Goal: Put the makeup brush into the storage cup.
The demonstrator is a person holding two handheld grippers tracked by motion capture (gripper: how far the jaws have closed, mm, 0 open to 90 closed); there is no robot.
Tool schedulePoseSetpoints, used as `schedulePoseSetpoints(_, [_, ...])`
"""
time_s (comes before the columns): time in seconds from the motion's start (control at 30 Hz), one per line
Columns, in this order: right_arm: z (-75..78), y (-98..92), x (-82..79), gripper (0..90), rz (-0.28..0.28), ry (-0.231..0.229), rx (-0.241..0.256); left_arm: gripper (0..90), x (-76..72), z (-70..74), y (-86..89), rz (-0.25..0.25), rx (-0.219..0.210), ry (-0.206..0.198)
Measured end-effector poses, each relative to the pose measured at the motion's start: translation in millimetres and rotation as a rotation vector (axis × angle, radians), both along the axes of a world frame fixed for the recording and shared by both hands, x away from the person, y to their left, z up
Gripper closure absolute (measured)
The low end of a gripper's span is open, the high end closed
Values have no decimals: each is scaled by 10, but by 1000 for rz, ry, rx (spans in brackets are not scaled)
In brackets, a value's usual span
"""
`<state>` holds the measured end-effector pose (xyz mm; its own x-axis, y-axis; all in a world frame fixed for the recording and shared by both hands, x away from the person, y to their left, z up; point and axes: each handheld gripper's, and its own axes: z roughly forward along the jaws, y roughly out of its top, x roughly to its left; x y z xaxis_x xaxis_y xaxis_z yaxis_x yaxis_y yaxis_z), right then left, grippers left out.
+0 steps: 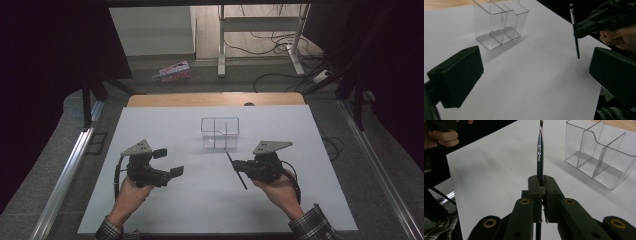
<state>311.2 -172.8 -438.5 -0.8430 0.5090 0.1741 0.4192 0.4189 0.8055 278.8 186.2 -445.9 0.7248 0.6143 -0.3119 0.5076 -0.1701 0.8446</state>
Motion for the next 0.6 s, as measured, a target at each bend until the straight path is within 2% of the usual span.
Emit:
schedulePoseSetpoints(0.13, [-7,21,-4,849,0,1,8,0,39,24,-79,-16,0,-13])
schedulePoseSetpoints(0.4, [-5,54,-14,849,6,3,44,0,103,15,-169,-37,-24,3])
schedulePoseSetpoints(0.6, [-5,111,-35,849,13,-12,55,0,141,7,-220,-41,-68,19])
